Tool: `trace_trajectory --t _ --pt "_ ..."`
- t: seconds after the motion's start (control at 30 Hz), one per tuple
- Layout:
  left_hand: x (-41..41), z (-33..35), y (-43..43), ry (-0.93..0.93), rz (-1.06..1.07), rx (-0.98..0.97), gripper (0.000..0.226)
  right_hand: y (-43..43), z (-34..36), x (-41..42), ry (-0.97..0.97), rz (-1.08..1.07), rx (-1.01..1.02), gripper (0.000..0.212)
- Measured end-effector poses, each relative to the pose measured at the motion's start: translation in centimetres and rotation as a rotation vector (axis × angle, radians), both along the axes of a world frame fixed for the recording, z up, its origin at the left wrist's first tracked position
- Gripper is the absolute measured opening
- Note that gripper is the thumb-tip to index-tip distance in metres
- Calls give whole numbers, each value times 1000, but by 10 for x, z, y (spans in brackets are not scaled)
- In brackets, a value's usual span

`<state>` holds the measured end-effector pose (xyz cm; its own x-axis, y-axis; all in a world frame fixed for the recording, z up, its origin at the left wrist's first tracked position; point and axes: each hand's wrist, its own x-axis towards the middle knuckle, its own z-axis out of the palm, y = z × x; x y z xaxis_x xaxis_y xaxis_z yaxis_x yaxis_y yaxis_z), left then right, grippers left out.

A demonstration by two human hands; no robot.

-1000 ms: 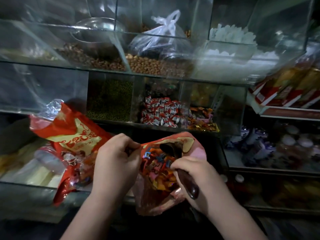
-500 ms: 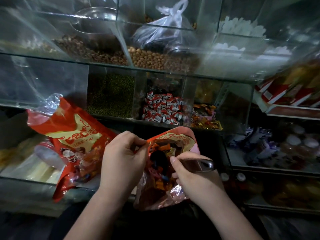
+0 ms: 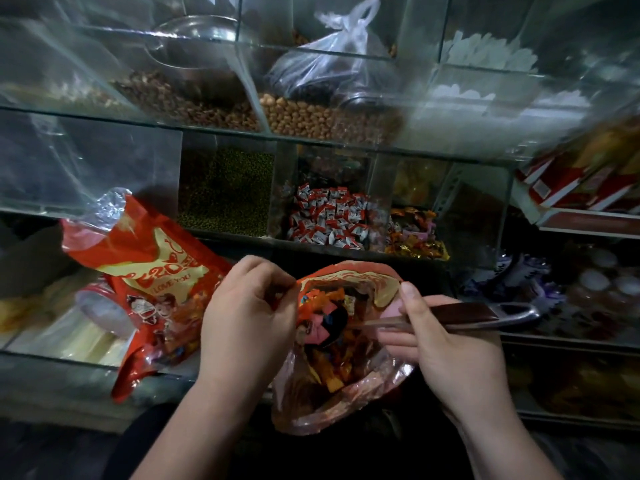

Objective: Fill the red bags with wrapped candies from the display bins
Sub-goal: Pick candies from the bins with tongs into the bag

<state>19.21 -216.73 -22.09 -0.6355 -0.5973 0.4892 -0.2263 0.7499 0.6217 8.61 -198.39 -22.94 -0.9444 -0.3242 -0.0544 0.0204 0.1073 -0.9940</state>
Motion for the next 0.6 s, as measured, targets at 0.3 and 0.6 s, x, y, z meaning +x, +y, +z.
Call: trace_trajectory --t 0.3,0.6 --pt "-6 3 72 -39 -440 69 13 21 28 -5 0 -89 -103 47" --pt "-41 -47 52 -515 -209 258 45 54 40 -10 -27 1 -150 29"
